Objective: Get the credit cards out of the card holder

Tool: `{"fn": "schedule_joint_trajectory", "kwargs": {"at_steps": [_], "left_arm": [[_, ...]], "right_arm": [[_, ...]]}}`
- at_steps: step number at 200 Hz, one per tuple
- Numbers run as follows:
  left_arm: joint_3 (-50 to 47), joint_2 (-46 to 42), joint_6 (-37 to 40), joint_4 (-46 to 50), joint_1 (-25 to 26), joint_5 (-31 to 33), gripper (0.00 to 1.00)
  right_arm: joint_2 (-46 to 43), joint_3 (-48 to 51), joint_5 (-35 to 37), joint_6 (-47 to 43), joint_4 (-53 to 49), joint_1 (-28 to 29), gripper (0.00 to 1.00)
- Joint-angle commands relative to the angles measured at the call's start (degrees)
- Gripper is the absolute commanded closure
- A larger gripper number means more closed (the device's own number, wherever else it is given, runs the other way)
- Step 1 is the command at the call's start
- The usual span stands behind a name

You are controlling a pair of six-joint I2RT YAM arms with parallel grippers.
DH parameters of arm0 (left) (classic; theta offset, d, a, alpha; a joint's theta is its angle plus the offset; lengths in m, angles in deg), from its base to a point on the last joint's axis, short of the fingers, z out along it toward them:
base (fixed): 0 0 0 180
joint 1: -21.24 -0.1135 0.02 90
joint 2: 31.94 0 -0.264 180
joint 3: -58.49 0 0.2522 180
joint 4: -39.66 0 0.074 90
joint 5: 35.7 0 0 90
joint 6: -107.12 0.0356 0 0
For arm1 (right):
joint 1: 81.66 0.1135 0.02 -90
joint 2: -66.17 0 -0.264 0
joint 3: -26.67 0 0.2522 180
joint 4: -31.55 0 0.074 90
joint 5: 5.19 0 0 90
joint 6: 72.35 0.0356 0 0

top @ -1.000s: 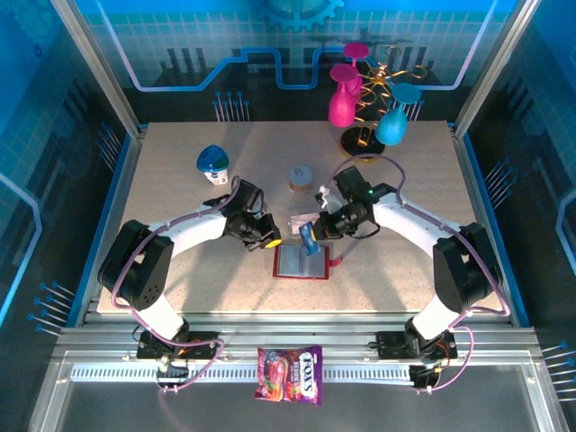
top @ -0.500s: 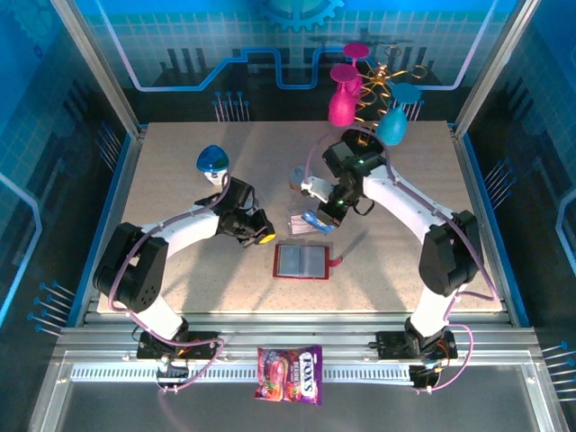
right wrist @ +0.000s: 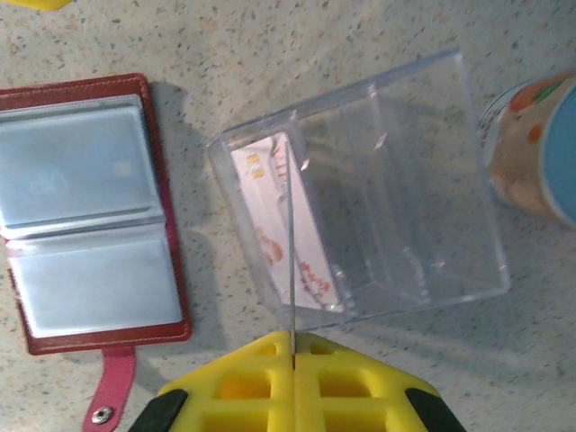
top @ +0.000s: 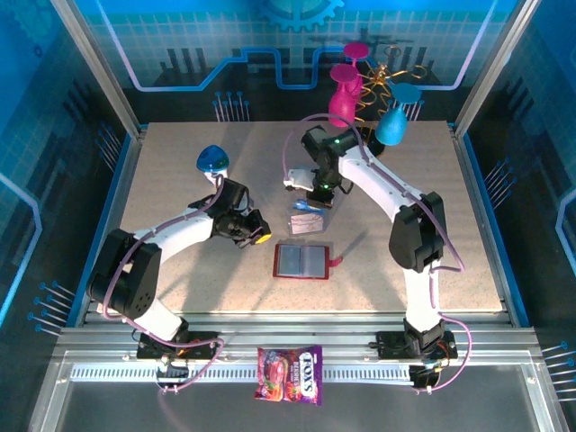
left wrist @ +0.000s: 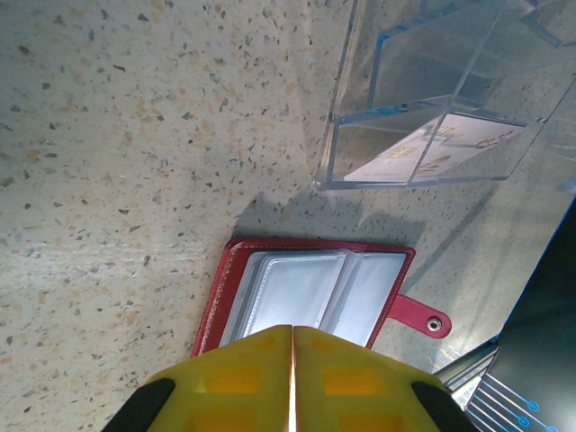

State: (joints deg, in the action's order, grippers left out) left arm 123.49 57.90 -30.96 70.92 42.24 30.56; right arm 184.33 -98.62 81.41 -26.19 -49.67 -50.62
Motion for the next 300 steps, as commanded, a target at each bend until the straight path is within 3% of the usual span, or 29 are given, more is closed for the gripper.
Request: {"fn": "schedule_joint_trajectory", "kwargs": {"at_steps": [1,74,163,300], "left_arm": [[-1.0,-1.7,-0.6,0.3,-0.7,0.6,0.90],[-1.7,-3.1,-0.6,1.2,-1.3,0.9,0.90],[-2.6,-4.0,-1.2,1.2,-1.7,1.4,0.90],[-2.4,-3.5,-1.0,1.2,-1.7,0.6,0.90]], "right_arm": [[2.7,-4.5,1.0,-4.0,-4.0,0.7,1.00],[10.6,-15.3,1.6,-7.7,-8.4,0.9,1.00],[17.1,-18.8,1.8,-9.0,-10.1,0.7,1.00],[19.9,-19.3,-3.5,4.3,-11.3,-0.3,1.00]]}}
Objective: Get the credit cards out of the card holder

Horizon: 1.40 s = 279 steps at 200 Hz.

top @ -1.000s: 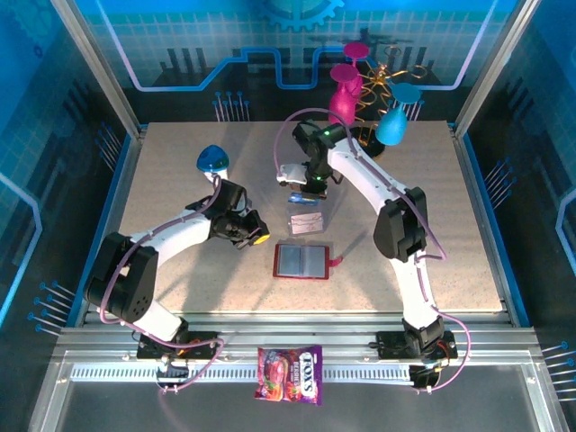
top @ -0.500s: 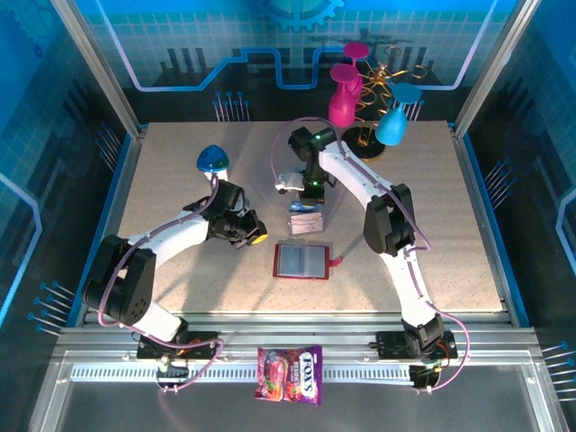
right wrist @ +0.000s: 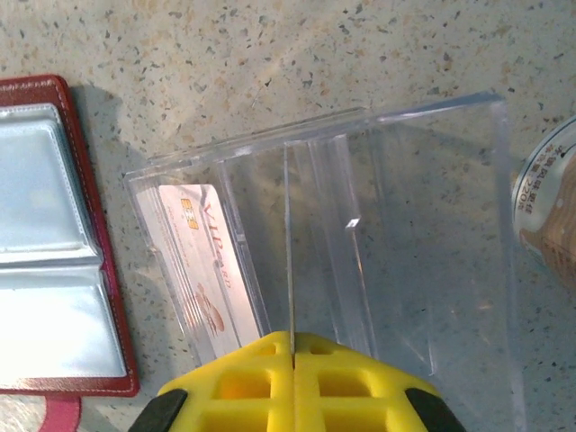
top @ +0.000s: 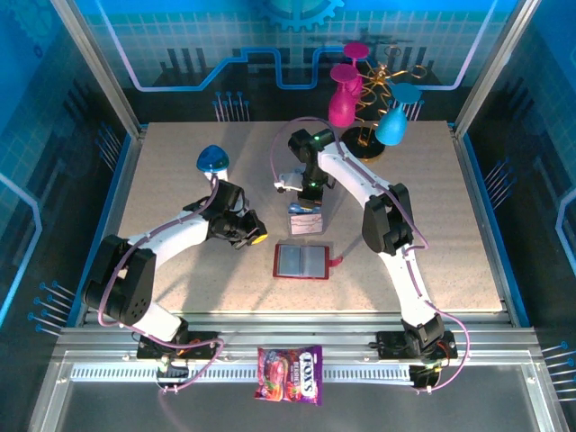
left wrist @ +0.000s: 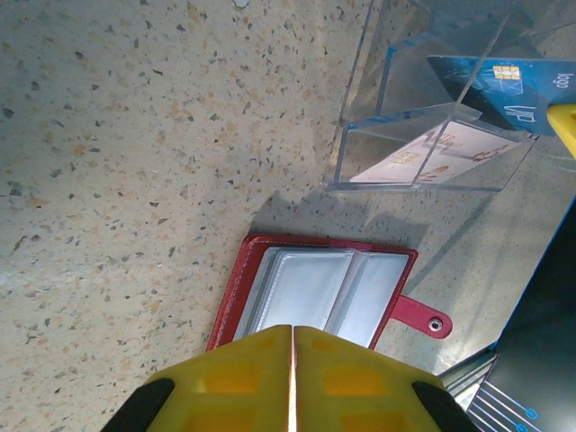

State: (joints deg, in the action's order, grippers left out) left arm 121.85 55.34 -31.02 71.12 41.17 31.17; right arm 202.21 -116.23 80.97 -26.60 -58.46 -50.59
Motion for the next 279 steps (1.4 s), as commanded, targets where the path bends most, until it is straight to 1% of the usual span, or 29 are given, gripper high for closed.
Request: {"fn": "schedule_joint_trajectory", "kwargs": {"at_steps": [1,42,95,112,127,147,172,202,237,279], "left_arm": [[-0.7,-1.0,-0.9,1.0,-0.7,0.0,0.90],[-0.7,-0.7,-0.9,0.7,-0.7,-0.3,0.90],[-0.9,-0.9,-0.9,0.7,-0.7,-0.5,0.90],[-1.0,-0.7,-1.1,0.6,-0.7,-0.5,0.90],[-1.0,-0.8,-1.1,0.4,-0.7,-0.5,0.90],[-1.0,-0.8,-1.1,0.4,-0.6,-0.6,0.90],[-1.2,-1.0,-1.1,0.5,-0.7,-0.6,0.90],[-1.3,-1.1,-1.3,0.4,-0.7,-0.4,0.90],[-1.2,-0.7,-1.4,0.1,-0.6,-0.5,0.89],[-0.9,-0.3,-1.4,-0.2,-0.7,-0.7,0.90]], "right_arm": [[2.0,-1.7,-3.1,4.8,-2.4,-0.3,1.00],[2.3,-2.1,-5.0,10.1,-2.0,-0.4,1.00],[3.8,-4.6,-6.3,14.1,-2.8,-0.6,1.00],[4.4,-6.1,-7.6,14.1,-3.9,-0.6,1.00],[4.7,-6.3,-8.6,12.4,-5.0,-0.2,1.00],[4.8,-5.6,-7.3,8.7,-6.4,0.5,1.00],[5.1,-5.4,-2.8,6.8,-6.9,0.8,0.85],[4.1,-6.2,-2.0,7.5,-5.9,0.1,0.75],[2.0,-4.8,-0.2,8.1,-3.9,-0.2,0.71],[-1.1,-1.5,2.8,9.2,-0.5,-0.7,0.69]]}}
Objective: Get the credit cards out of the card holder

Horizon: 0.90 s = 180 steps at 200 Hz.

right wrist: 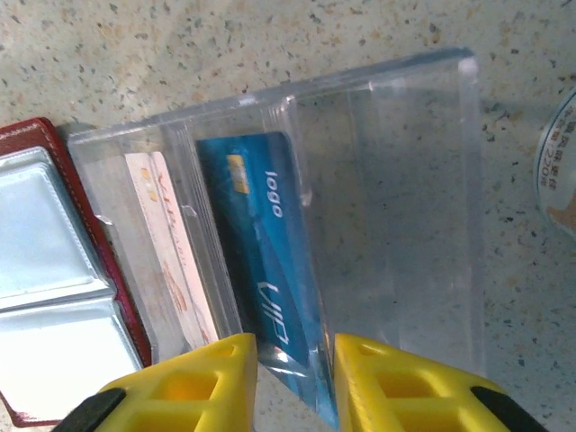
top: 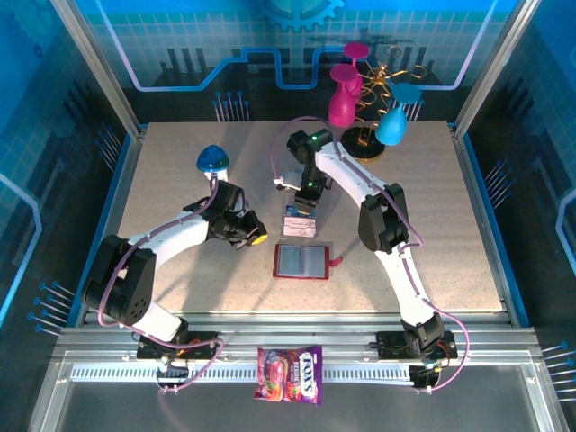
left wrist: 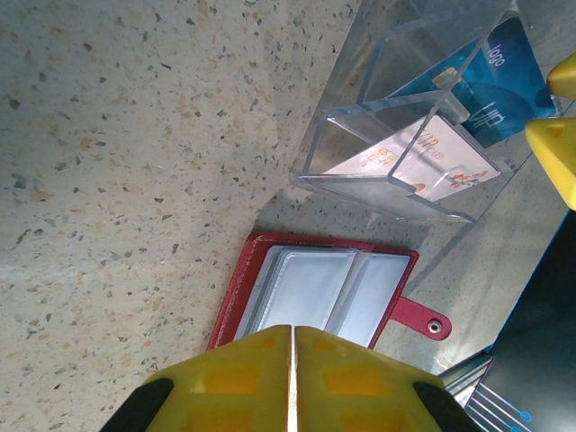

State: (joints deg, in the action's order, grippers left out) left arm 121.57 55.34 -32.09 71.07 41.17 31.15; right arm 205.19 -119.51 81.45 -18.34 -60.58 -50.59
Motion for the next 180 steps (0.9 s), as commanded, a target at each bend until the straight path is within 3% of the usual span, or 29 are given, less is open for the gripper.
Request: {"fn": "schedule_joint_trajectory", "kwargs": {"at_steps": [1,69,114,143,158,180], "left_arm": [[-0.6,-0.3,-0.4,-0.2,-0.7,-0.7,0.90],[0.0,1.8,-0.3,-1.4,-0.4,-2.3,0.89],[0.8,4.4,-0.4,-2.8,1.0,-3.5,0.90],[1.1,5.9,-0.8,-3.6,2.2,-3.6,0.90],[1.4,6.3,-0.8,-3.8,2.3,-3.7,0.90],[1.8,6.4,-0.7,-3.6,2.4,-3.7,0.90]], "right_arm": [[-4.2,1.8,2.3,1.0,1.8,-0.7,0.69],[-12.0,10.3,2.2,4.9,8.5,-0.9,0.69],[-18.7,19.2,-0.2,13.3,15.4,-1.0,0.71],[-21.9,26.5,0.0,17.4,22.3,-1.0,0.79],[-21.4,26.6,0.4,18.8,23.4,-0.9,0.86],[-19.5,25.6,0.2,18.6,24.7,-0.6,0.88]]}}
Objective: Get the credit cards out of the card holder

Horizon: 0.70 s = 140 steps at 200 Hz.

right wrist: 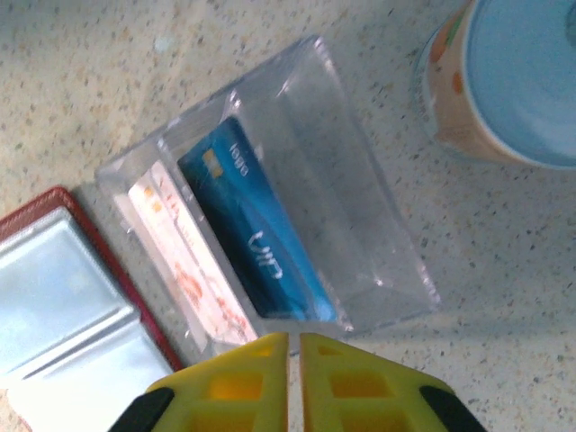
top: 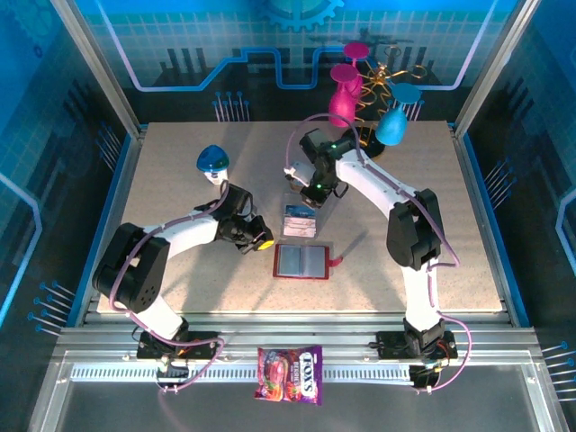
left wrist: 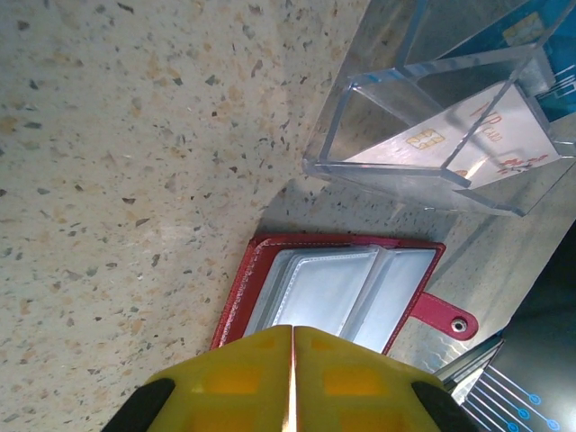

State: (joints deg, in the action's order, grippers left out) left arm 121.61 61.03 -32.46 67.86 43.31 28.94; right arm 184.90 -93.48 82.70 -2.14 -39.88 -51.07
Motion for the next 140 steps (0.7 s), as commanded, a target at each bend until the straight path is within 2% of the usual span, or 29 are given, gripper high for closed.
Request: {"fn": "schedule_joint_trajectory", "kwargs": {"at_steps": [1,54,105,140], "left_arm": [[1.7,0.7,-0.3,-0.4,0.2,-1.4,0.90],[1.4,-0.1,-0.4,0.3,0.3,-1.0,0.90],[1.2,-0.7,-0.4,0.6,0.3,-0.7,0.90],[1.3,-0.7,-0.4,0.7,0.3,-0.7,0.90]], "right_arm": [[1.0,-0.5,-1.1,2.3,4.0,-0.1,0.88],[7.5,-6.9,-2.1,0.4,0.8,0.6,0.90],[9.8,-7.3,-2.1,-0.2,0.3,1.0,0.90],[10.2,-6.7,-1.5,-0.6,0.2,1.0,0.84]]}}
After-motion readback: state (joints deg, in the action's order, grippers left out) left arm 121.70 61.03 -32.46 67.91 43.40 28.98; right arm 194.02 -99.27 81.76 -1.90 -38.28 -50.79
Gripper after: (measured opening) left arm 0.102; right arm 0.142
